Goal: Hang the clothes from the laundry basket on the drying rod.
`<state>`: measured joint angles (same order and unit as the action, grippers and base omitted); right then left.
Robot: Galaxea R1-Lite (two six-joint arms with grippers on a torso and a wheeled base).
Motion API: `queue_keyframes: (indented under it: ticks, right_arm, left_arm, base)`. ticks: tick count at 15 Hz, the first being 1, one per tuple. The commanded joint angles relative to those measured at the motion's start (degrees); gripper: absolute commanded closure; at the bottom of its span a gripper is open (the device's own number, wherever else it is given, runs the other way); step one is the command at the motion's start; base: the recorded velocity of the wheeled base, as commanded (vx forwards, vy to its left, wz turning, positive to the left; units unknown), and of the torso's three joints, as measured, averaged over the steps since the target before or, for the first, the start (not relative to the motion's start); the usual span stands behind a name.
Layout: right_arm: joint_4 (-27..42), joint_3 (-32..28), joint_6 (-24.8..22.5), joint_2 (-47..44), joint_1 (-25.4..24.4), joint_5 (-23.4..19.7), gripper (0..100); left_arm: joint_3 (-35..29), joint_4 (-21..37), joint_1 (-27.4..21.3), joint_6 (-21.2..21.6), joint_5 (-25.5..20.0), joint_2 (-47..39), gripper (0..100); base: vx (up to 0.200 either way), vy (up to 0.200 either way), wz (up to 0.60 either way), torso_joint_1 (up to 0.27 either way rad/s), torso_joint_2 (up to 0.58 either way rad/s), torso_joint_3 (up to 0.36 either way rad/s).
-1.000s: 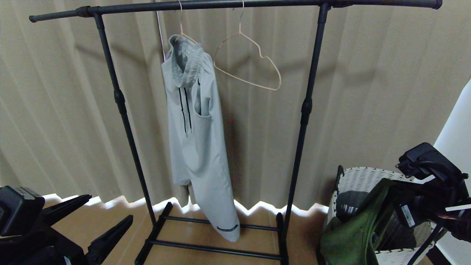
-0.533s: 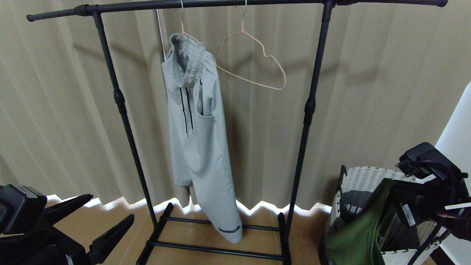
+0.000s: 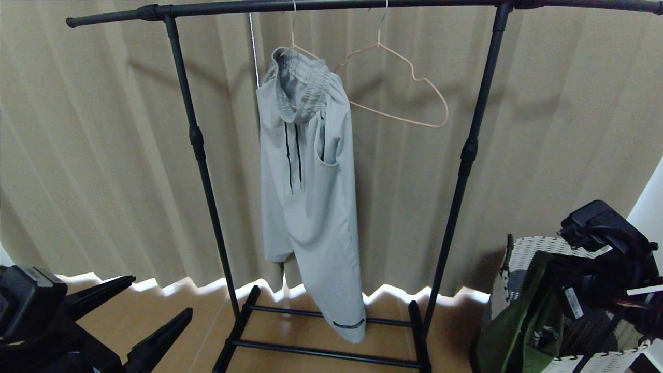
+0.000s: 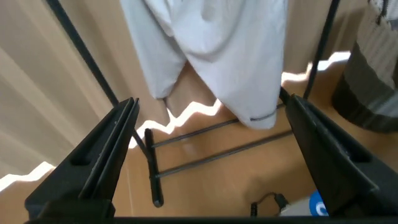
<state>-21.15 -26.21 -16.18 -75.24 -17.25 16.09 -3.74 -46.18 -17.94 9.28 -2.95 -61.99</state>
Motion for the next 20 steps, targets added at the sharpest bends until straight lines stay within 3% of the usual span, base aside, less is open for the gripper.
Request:
queue_keyframes:
  ticks: [1,5,7,12,15,17,20]
  right_arm:
    - [-0.03,-1.04,0.01,0.01,-0.06,-0.45,100]
    - [-0.03,-3.23,0.09,0.09,-0.06,-6.42,100]
    - [-0.12,-4.99,0.18,0.01,-0.06,-11.08,100]
    - [-0.12,-10.18,1.15,0.18,-1.03,-13.89,100]
    - [0.06,-13.78,5.98,0.09,-4.72,-15.92,100]
    - [-0.03,-14.40,7.56,0.18,-5.16,-18.20,100]
    - [-0.03,-14.84,7.83,0.18,-5.34,-19.34,100]
  left_arm:
    - [0.75,0.04,-2.71,0.13,-0.57,0.29,0]
    - [-4.26,1.18,-7.46,3.29,-1.44,-2.08,0]
    - [-8.39,1.62,-12.91,5.75,-1.18,-8.76,0]
    - [-18.14,1.62,-20.29,5.84,-0.83,-21.24,0]
    - [-27.11,1.62,-27.06,4.96,2.95,-30.56,0]
    - [-33.70,1.62,-32.86,1.71,11.04,-37.15,0]
    - [-40.64,2.50,-38.31,-5.76,14.20,-43.39,0]
  base:
    - [0.000,0.000,0.00,0.000,0.00,0.000]
    - [0.000,0.000,0.00,0.000,0.00,0.000]
    - [0.000,0.000,0.00,0.000,0.00,0.000]
    - [0.000,0.000,0.00,0.000,0.00,0.000]
    - [0.000,0.000,0.00,0.000,0.00,0.000]
    - [0.000,0.000,0.00,0.000,0.00,0.000]
    - [0.000,0.000,0.00,0.000,0.00,0.000]
